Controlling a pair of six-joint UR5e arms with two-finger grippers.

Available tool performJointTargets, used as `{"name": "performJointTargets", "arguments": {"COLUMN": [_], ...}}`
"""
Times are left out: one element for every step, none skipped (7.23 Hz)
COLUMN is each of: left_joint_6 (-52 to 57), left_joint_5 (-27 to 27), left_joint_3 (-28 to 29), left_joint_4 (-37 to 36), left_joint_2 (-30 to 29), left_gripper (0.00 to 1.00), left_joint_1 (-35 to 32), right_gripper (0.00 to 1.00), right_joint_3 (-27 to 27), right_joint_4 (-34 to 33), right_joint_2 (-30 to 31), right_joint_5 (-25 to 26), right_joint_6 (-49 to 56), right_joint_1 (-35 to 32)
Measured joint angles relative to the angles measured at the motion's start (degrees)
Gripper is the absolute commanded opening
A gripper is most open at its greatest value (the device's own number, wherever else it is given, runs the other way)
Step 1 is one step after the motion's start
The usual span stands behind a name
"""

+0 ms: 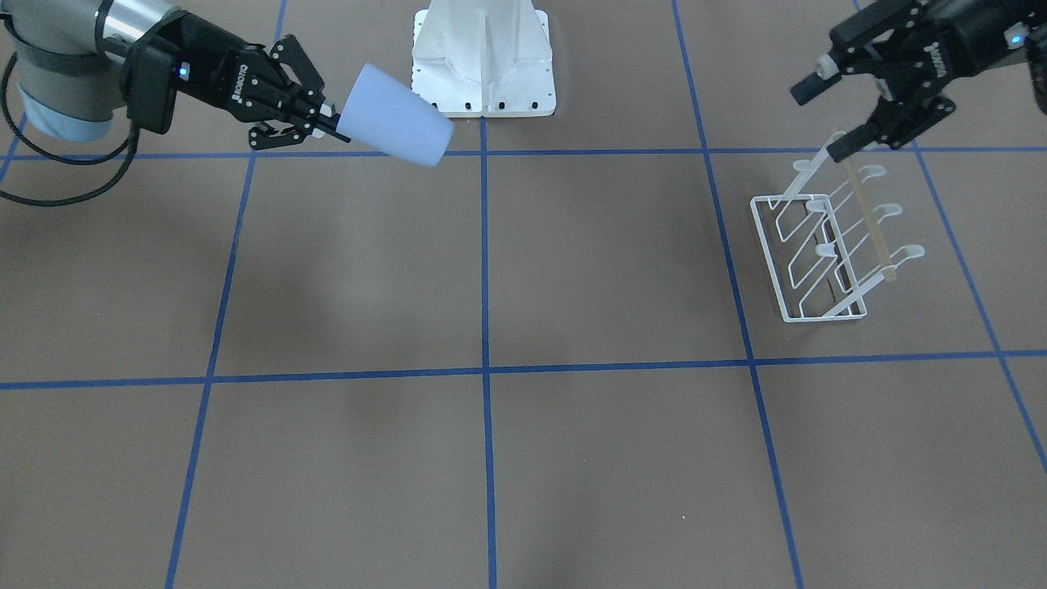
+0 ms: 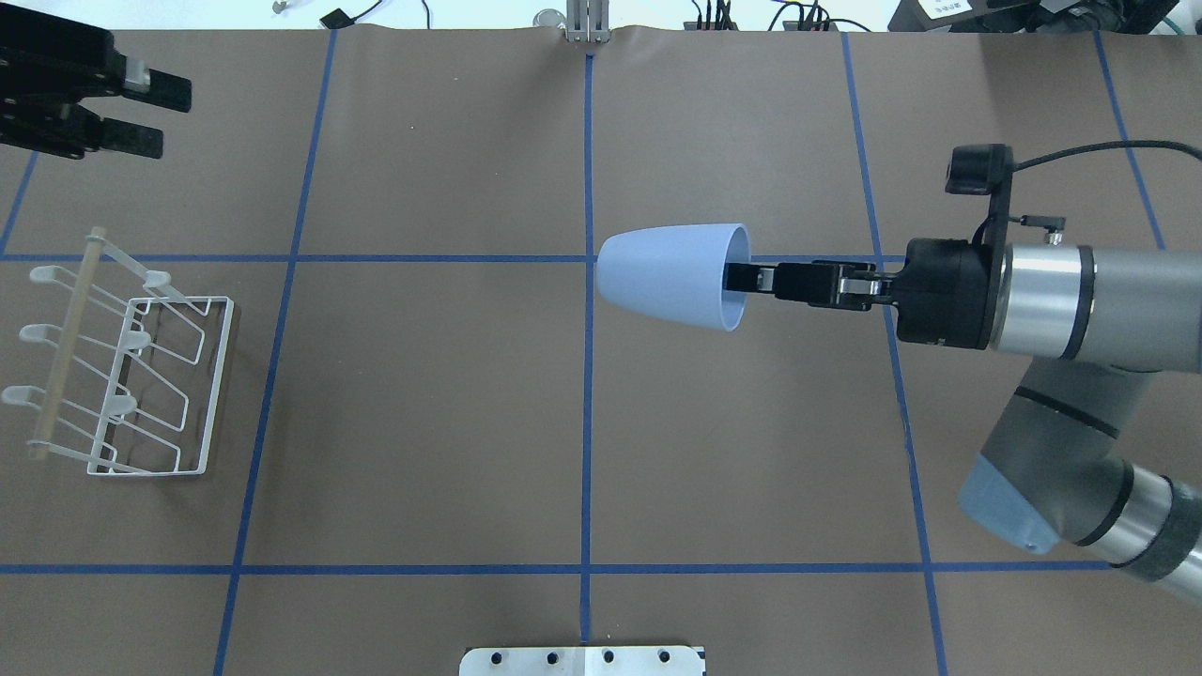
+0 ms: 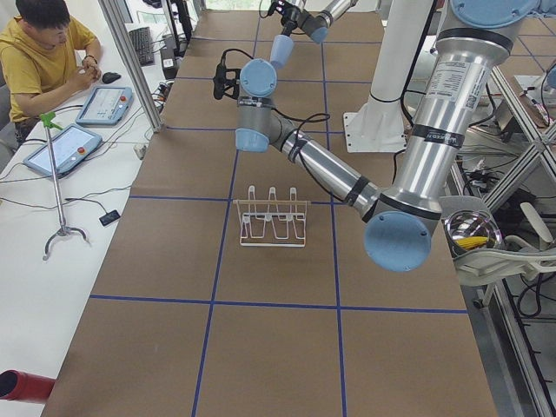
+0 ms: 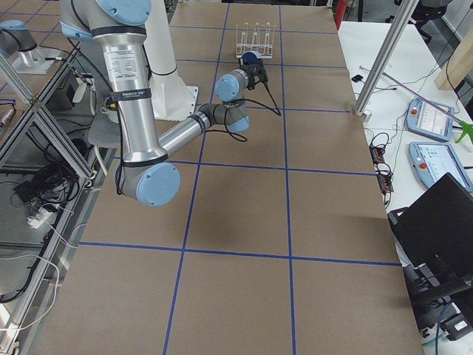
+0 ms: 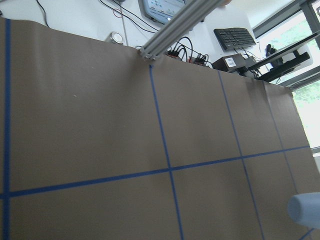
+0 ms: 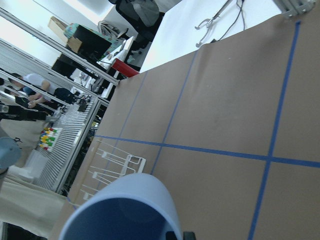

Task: Hang cup on cup holder
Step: 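Carry the cup toward the left gripper while the left gripper approaches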

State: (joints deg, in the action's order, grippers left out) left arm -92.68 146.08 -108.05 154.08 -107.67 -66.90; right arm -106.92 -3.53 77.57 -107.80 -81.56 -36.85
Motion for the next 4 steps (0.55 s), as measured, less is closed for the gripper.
{"name": "performJointTargets", "arguments": {"left_joint_6": [-7.7, -14.5, -20.0, -24.3], "left_joint_5": [-0.6, -2.6, -6.1, -10.3], "left_joint_3": [0.0, 0.1, 0.1, 0.1], "left_joint_4": [4.2, 8.7, 12.9, 17.0], "left_joint_2": [-1.3, -1.9, -2.1, -2.2], "left_gripper": [0.98, 0.98, 0.98, 0.98], "left_joint_1": [2.7, 5.7, 9.2, 12.9], "right_gripper": [0.0, 0.0, 0.0, 0.0], "right_joint_3": [1.4, 3.2, 4.8, 6.0], "right_joint_4": [5.5, 10.6, 14.2, 17.0], "right_joint_2": [-1.4, -2.9, -4.3, -5.6], "right_joint_5": [4.5, 8.2, 10.4, 12.1], "right_joint_6": [-0.4, -0.5, -0.5, -0.5], "right_joint_1": [4.1, 7.5, 9.5, 11.0]}}
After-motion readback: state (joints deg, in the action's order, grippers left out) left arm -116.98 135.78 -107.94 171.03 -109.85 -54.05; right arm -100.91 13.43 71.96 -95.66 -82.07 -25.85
